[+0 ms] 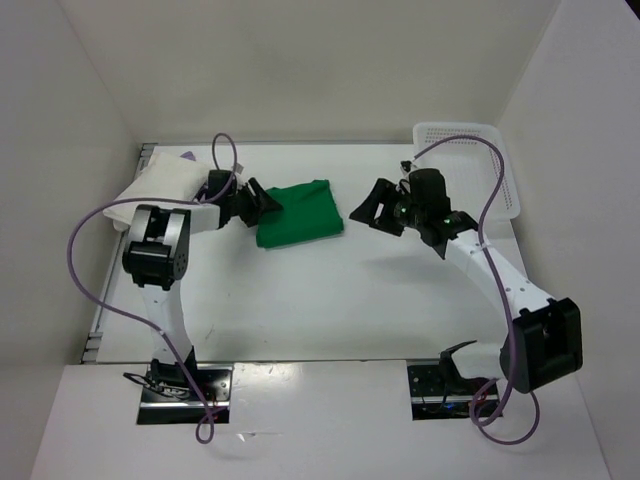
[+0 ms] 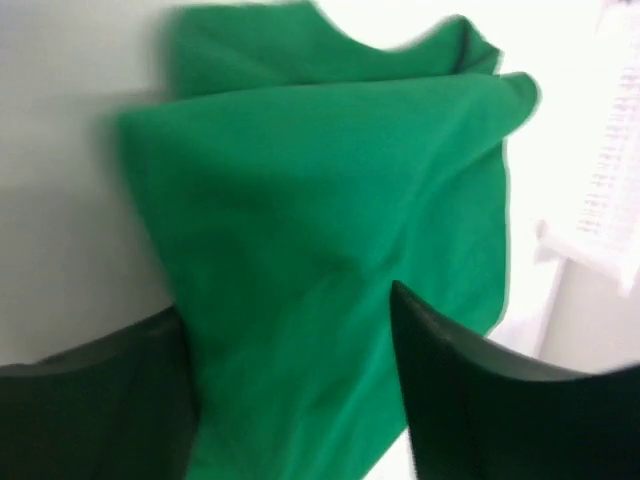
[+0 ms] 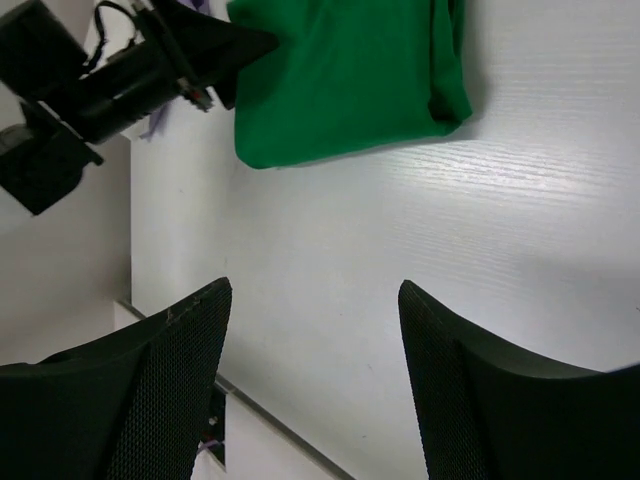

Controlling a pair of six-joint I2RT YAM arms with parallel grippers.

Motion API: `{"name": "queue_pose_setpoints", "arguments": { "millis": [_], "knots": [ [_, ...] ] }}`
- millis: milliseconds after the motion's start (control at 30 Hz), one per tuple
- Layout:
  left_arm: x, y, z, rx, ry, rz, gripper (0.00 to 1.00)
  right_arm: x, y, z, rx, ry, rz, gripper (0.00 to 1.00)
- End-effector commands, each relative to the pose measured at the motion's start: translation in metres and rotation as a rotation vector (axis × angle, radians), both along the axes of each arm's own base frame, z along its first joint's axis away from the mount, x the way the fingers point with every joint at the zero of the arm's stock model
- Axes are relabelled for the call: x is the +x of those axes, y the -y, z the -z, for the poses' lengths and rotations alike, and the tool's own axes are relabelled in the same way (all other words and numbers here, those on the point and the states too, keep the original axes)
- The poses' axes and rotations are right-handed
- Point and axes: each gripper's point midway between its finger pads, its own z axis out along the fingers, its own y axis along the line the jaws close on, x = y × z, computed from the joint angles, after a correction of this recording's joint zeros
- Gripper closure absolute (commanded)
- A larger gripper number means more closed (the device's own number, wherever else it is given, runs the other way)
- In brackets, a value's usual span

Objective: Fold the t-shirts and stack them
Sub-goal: Place the square-folded T-shirt at the corner of the board.

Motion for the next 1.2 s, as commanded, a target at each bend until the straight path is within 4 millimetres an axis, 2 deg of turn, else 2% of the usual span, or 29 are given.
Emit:
{"name": "queue_pose_setpoints", "arguments": {
  "millis": [0,33,67,100,133,200,233,333,367,400,467,533,567,600,667,700,733,800,833,900,933,967,1033,1067,1100,1167],
  "knots": [
    [-0.023,0.029,0.056,-0.023,-0.137,0.031,0.36,0.000,0.004,-0.018,0.026,0.049,0.028,0.27],
    [-0.023,0.039,0.055,-0.031,-0.135,0.042,0.44,0.001,0.006,-0.017,0.019,0.051,0.039,0.27],
    [-0.019,0.040,0.052,-0.038,-0.130,0.037,0.52,-0.003,0.007,-0.015,0.016,0.043,0.040,0.27],
    [-0.017,0.048,0.044,-0.040,-0.109,0.053,0.66,-0.005,0.008,-0.011,0.012,0.033,0.040,0.27],
    [-0.004,0.050,0.026,-0.024,-0.066,0.038,0.72,-0.007,0.009,-0.011,0.013,0.036,0.040,0.27],
    [0.007,0.050,0.003,-0.009,-0.023,0.043,0.83,-0.011,0.009,-0.006,0.018,0.018,0.047,0.27],
    [0.016,0.048,-0.019,-0.002,0.024,0.026,0.91,-0.011,0.009,-0.006,0.018,0.018,0.047,0.27],
    [0.041,0.049,-0.082,0.018,0.154,0.032,0.96,-0.015,0.009,0.002,0.023,-0.008,0.045,0.27],
    [0.045,0.046,-0.091,0.012,0.159,0.030,0.96,-0.015,0.009,0.002,0.023,-0.008,0.045,0.27],
    [0.058,0.040,-0.122,0.002,0.230,0.026,0.96,-0.015,0.009,0.002,0.023,-0.008,0.045,0.27],
    [0.065,0.027,-0.144,-0.004,0.254,0.008,0.96,-0.015,0.009,0.005,0.020,-0.017,0.045,0.27],
    [0.080,0.000,-0.177,-0.010,0.310,-0.035,0.96,-0.015,0.007,0.009,0.015,-0.023,0.030,0.27],
    [0.081,-0.010,-0.190,-0.009,0.328,-0.039,0.96,-0.016,0.008,0.015,0.002,-0.038,0.026,0.27],
    [0.084,-0.032,-0.202,-0.014,0.346,-0.066,0.96,-0.015,0.006,0.010,0.011,-0.032,0.017,0.27],
    [0.087,-0.060,-0.223,-0.006,0.376,-0.114,0.96,-0.015,0.006,0.014,0.001,-0.035,0.011,0.27],
    [0.084,-0.075,-0.238,-0.001,0.397,-0.141,0.96,-0.016,0.005,0.013,0.007,-0.037,0.002,0.27],
    [0.084,-0.107,-0.248,0.011,0.416,-0.198,0.96,-0.017,0.004,0.013,0.006,-0.033,-0.012,0.27],
    [0.074,-0.138,-0.267,0.020,0.454,-0.247,0.96,-0.017,0.002,0.019,0.001,-0.046,-0.029,0.27],
    [0.068,-0.172,-0.259,0.033,0.435,-0.311,0.96,-0.018,-0.001,0.014,0.012,-0.041,-0.042,0.27],
    [0.056,-0.204,-0.248,0.043,0.405,-0.374,0.95,-0.016,-0.002,0.014,0.010,-0.037,-0.055,0.27],
    [0.051,-0.222,-0.236,0.059,0.377,-0.424,0.93,-0.017,0.000,0.015,0.005,-0.041,-0.060,0.27],
    [0.038,-0.250,-0.204,0.061,0.307,-0.500,0.91,-0.015,0.000,0.012,0.007,-0.032,-0.060,0.27],
    [0.017,-0.281,-0.184,0.074,0.258,-0.612,0.84,-0.016,-0.001,0.009,0.002,-0.021,-0.077,0.27],
    [0.003,-0.312,-0.177,0.076,0.255,-0.695,0.71,-0.017,-0.002,0.008,0.007,-0.023,-0.085,0.27],
    [-0.016,-0.321,-0.157,0.069,0.209,-0.749,0.59,-0.018,-0.001,0.010,0.004,-0.031,-0.085,0.27],
    [-0.035,-0.340,-0.151,0.078,0.195,-0.824,0.39,-0.020,-0.002,0.006,0.008,-0.018,-0.100,0.26]
  ]
}}
